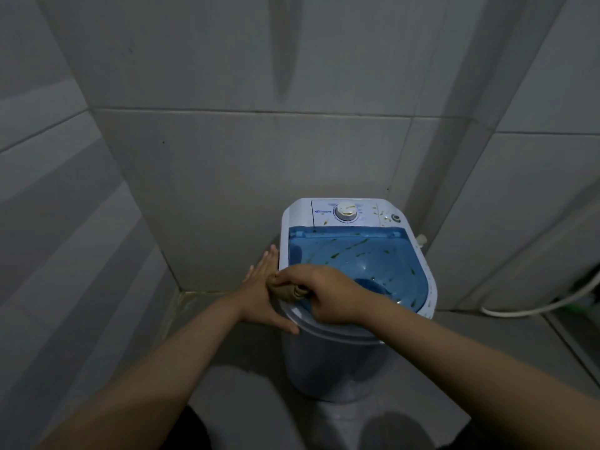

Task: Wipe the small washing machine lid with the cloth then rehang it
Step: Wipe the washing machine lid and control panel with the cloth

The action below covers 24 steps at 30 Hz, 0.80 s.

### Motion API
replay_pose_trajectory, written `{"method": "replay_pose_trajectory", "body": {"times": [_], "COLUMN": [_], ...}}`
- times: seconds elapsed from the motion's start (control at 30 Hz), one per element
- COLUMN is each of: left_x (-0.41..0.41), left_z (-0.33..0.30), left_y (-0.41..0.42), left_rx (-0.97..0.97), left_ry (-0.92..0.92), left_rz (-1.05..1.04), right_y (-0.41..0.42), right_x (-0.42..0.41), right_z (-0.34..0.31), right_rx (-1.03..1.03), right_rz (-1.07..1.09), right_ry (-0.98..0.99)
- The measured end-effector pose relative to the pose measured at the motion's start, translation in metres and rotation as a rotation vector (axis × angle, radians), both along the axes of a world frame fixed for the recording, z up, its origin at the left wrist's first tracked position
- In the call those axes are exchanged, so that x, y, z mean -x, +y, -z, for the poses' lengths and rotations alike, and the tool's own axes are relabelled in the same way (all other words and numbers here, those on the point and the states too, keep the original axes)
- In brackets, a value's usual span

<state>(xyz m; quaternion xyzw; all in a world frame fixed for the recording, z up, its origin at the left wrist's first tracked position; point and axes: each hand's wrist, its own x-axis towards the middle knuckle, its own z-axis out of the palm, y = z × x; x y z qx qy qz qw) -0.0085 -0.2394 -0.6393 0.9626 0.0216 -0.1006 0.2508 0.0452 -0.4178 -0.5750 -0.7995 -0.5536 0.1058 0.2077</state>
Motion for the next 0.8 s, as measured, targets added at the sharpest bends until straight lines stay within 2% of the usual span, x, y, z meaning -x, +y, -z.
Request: {"method": "replay_pose_trajectory", "body": {"times": [0.4,0.57,0.8], "left_x": [0.001,0.000,-0.002], "left_z": [-0.006,-0.007,-0.010], "left_y": [-0.002,0.001,-0.006], "left_rx": [-0.025,-0.043,0.009], "left_ry": [-0.015,-0.021,-0.024], "left_rz": [0.005,0.006,0.000], "right_y": [-0.052,-0.079,-0.125], "right_x": [0.016,0.011,0.000], "right_z": [0.005,-0.002,-0.009], "right_rx": [-0.058,0.020,0.112], "right_rz": [-0.007,-0.009,0.024], "right_ry": [0.035,0.083,0.040]}}
